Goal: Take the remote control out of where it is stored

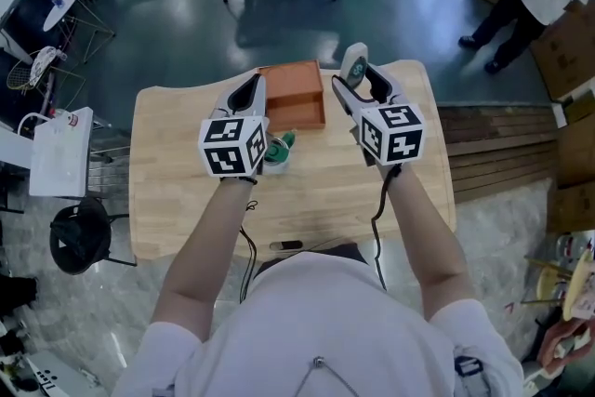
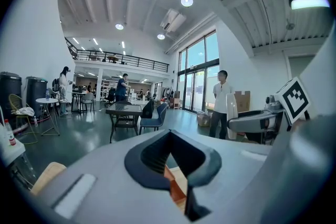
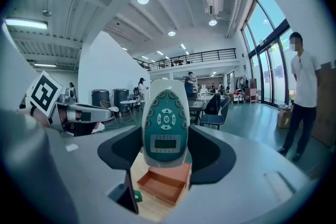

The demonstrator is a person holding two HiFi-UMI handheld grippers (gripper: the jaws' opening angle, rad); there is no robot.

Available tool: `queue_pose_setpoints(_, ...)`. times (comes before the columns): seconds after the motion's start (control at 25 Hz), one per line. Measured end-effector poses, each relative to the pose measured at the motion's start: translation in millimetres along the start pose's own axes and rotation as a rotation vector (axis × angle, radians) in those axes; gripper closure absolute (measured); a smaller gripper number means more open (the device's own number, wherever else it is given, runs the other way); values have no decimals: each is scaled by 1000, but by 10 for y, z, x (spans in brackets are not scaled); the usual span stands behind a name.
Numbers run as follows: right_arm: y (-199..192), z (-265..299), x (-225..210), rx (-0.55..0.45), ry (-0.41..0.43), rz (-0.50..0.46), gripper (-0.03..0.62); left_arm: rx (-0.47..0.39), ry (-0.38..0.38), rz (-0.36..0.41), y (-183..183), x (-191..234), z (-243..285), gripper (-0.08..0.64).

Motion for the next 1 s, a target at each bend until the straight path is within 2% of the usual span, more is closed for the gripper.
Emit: queue_pose_setpoints(1.0, 55, 56, -15, -5, 7, -25, 290, -6, 28, 0, 7, 47, -50, 560)
Point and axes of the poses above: the fingertips, and each gripper's own axes: z forward along the fingers, x to its left, y out of its top, the point moved 9 cm from there along -z, backward along the fingers, and after that the axes turned 7 degrees about x, right-handed, at the moved point
